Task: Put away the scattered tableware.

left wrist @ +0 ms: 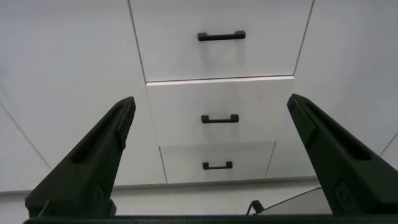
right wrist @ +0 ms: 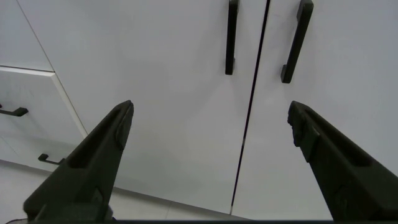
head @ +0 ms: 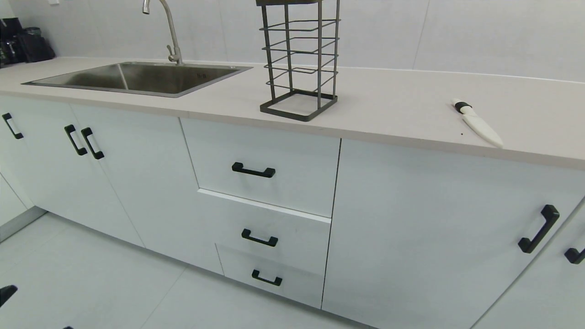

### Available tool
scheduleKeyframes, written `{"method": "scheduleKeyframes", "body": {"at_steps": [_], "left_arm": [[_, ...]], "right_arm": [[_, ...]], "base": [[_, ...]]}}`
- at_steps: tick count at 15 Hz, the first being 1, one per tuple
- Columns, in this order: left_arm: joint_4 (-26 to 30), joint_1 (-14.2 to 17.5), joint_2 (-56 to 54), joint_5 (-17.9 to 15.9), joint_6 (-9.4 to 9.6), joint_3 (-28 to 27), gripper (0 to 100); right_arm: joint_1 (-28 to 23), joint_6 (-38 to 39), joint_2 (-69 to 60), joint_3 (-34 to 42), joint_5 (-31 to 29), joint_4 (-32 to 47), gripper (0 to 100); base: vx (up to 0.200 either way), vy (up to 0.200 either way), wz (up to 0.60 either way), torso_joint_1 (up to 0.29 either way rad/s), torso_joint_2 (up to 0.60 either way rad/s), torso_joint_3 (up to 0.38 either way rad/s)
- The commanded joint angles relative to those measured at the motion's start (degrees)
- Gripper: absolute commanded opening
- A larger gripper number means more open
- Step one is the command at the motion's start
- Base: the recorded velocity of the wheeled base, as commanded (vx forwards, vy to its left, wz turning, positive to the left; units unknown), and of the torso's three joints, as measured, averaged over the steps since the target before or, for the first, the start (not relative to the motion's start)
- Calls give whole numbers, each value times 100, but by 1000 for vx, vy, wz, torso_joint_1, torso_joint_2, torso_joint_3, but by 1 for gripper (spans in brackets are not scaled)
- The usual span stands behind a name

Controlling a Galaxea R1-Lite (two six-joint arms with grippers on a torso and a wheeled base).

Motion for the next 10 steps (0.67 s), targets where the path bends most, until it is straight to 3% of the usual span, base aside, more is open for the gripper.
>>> {"method": "scheduleKeyframes", "body": {"at_steps": [1,3,4,6,8,10], "left_arm": [[289,251,-1007,-10,-2,109,100],[605,462,-1174,-27,85,127,100],[711,594,-1262,-27,208,127,100],[1616,744,-1623,-10,595,127,100],[1792,744,-1623,201,534,127,100],[2003,744,-1623,439,323,118,100]], "right_arm": [[4,0,9,1,-1,0,100],[4,0,9,1,-1,0,100],[4,0,9,1,-1,0,100],[4,0,9,1,-1,0,100],[4,0,9,1,-1,0,100],[4,0,9,1,-1,0,100]], "base": [[0,0,0,0,0,0],[0,0,0,0,0,0],[0,0,0,0,0,0],[0,0,0,0,0,0],[0,0,0,0,0,0],[0,0,0,0,0,0]]}}
